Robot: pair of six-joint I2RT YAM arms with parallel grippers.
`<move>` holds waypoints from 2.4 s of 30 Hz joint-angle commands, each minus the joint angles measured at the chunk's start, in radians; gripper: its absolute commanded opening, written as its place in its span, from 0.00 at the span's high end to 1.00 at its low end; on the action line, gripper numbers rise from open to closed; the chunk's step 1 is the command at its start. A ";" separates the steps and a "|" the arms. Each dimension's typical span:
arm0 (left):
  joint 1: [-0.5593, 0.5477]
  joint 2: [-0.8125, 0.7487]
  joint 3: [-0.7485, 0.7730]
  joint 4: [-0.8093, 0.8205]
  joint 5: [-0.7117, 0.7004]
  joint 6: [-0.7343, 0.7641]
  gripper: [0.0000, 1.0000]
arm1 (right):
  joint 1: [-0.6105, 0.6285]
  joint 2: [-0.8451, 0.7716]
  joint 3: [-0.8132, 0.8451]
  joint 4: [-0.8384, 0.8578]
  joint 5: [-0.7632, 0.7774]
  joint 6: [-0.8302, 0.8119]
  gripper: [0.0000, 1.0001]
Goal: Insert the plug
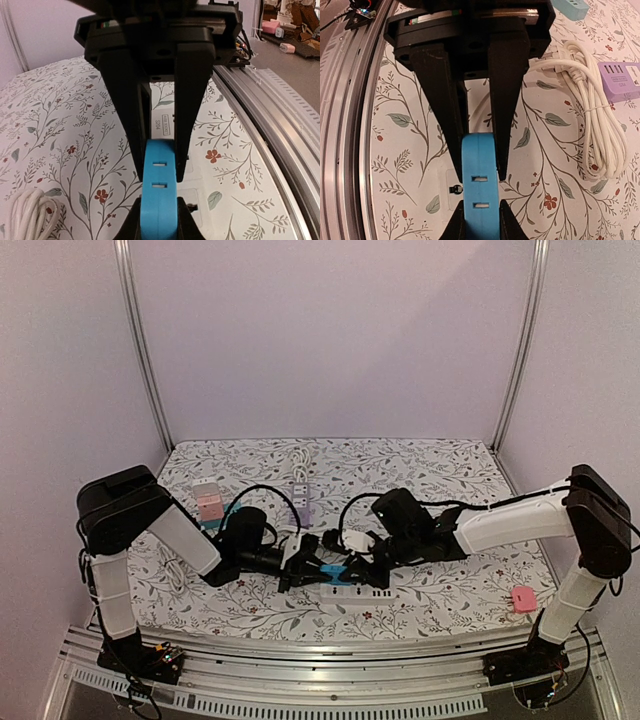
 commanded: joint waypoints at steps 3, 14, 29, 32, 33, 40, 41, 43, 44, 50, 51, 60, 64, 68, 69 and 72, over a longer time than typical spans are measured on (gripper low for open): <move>-0.031 0.036 -0.027 -0.114 0.004 0.109 0.74 | -0.002 0.041 -0.031 -0.045 0.103 0.087 0.62; -0.034 -0.032 -0.040 -0.108 -0.024 0.065 0.01 | -0.001 -0.028 -0.019 -0.068 0.095 0.112 0.31; -0.011 -0.488 -0.046 -0.636 -0.245 0.134 0.00 | -0.027 -0.085 -0.128 -0.129 0.151 0.223 0.01; 0.017 -0.602 -0.017 -0.823 -0.301 0.144 0.00 | -0.027 -0.023 -0.112 -0.125 0.146 0.219 0.01; 0.026 -0.637 -0.006 -0.864 -0.316 0.159 0.01 | -0.028 -0.006 -0.114 -0.114 0.153 0.208 0.01; 0.115 -0.842 -0.007 -1.012 -0.453 0.176 0.00 | -0.027 0.046 -0.142 -0.068 0.171 0.234 0.14; 0.132 -0.865 -0.009 -1.015 -0.465 0.167 0.00 | -0.028 0.040 -0.164 -0.042 0.184 0.256 0.16; 0.160 -0.902 -0.009 -1.016 -0.487 0.145 0.00 | -0.027 0.022 -0.181 -0.034 0.203 0.284 0.22; 0.175 -0.917 -0.009 -1.014 -0.498 0.131 0.01 | -0.026 0.014 -0.187 -0.030 0.227 0.297 0.27; 0.207 -0.983 -0.053 -0.940 -0.579 -0.003 0.00 | -0.026 -0.058 -0.238 -0.006 0.275 0.453 0.47; 0.210 -0.994 -0.066 -0.908 -0.582 -0.024 0.00 | -0.026 -0.072 -0.255 0.008 0.279 0.494 0.50; 0.215 -1.080 -0.178 -0.832 -0.546 -0.145 0.01 | 0.044 -0.146 -0.350 -0.006 0.479 0.758 0.70; 0.215 -1.103 -0.209 -0.811 -0.552 -0.177 0.00 | 0.066 -0.202 -0.395 -0.144 0.630 1.005 0.76; 0.215 -1.108 -0.229 -0.790 -0.560 -0.242 0.01 | 0.096 -0.263 -0.408 -0.379 0.735 1.256 0.78; 0.215 -1.108 -0.233 -0.783 -0.560 -0.258 0.01 | 0.097 -0.274 -0.407 -0.417 0.747 1.317 0.78; 0.215 -1.116 -0.250 -0.761 -0.557 -0.293 0.00 | 0.098 -0.282 -0.405 -0.473 0.784 1.402 0.77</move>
